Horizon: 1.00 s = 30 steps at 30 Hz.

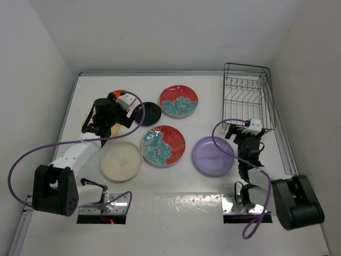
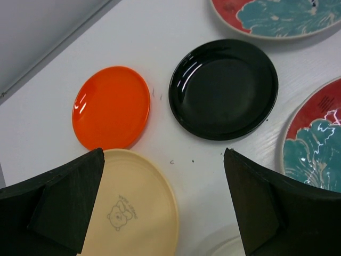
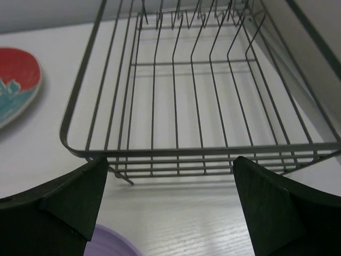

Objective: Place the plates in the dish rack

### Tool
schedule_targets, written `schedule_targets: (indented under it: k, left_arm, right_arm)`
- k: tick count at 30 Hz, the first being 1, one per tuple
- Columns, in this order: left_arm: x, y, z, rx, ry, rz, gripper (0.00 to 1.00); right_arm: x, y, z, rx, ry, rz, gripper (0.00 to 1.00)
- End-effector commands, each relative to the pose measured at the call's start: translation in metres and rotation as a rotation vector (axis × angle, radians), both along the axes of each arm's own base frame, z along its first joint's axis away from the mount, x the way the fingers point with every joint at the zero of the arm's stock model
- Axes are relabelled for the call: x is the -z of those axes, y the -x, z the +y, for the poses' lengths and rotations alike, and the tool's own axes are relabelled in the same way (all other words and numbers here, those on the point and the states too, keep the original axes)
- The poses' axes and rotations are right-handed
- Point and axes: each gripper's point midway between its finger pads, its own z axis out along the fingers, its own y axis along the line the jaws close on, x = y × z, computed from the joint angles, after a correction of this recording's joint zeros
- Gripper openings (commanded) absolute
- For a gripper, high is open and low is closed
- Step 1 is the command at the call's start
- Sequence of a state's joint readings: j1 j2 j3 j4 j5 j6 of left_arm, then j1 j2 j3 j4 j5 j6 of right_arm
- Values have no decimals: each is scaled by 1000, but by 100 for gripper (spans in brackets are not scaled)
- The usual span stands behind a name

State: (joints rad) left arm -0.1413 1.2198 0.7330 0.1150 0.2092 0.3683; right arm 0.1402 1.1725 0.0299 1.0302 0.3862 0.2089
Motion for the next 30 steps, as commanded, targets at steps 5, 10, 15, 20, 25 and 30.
schedule_targets:
  k: [5, 10, 15, 20, 25, 30]
  left_arm:
    - [4, 4, 8, -79, -30, 70, 99]
    - [9, 19, -15, 48, 75, 146, 99]
    - [6, 28, -27, 96, 216, 208, 99]
    - [18, 30, -20, 67, 199, 239, 99]
    - [24, 26, -8, 5, 162, 223, 99]
    - [20, 32, 10, -59, 148, 182, 99]
  right_arm:
    - [38, 37, 13, -73, -48, 186, 100]
    - [23, 40, 21, -118, -52, 204, 100]
    - [-39, 36, 34, -196, -59, 135, 100]
    - [-163, 6, 61, -365, 9, 24, 100]
    - [-208, -64, 125, -577, -230, 230, 45]
    - [-189, -143, 164, -548, -461, 307, 57]
